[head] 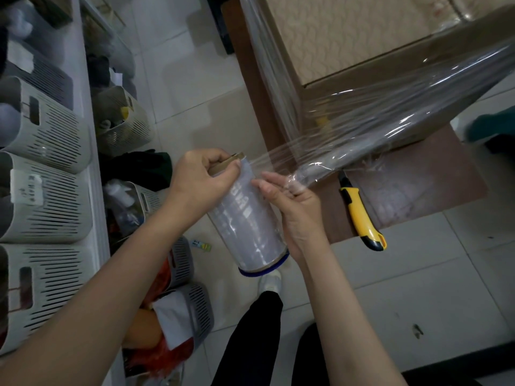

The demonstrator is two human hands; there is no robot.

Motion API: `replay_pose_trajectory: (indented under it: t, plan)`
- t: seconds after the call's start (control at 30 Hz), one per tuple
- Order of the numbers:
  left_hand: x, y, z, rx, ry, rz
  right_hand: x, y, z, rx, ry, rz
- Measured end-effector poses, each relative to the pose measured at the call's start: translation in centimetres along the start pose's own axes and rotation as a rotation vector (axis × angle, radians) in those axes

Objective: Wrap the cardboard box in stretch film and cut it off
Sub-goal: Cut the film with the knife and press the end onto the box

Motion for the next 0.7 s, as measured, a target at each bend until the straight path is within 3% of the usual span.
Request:
replay_pose_trajectory:
  t: [0.4, 0.5, 0.6, 0.7]
  plan:
    - [1.3, 0.8, 0.0, -0.103, -0.008, 0.01, 0.7, 1.6, 1.3, 0.108, 0.065, -0.181]
    - [1.5, 0.8, 0.3, -0.103, -0.012, 0.02, 0.9, 0.7, 1.9, 0.171, 0.113, -0.037]
    - [1.4, 0.5, -0.1, -0.086, -0.04, 0.026, 1.5, -0.8, 1.1, 0.019, -0.008, 0.142]
    - [1.4, 0.4, 0.1, -0.088, -0.043, 0.017, 1.7, -1.6, 1.1, 0.003, -0.024, 0.136]
Point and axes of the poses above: each hand's wrist, its own x-axis away from the middle knuckle, its own y-axis out of the back of the hand, z = x × y, the point moved 8 cm from there along -x, towards the middle knuckle, and after that the axes turned 8 degrees about x, right-handed, at the moved point
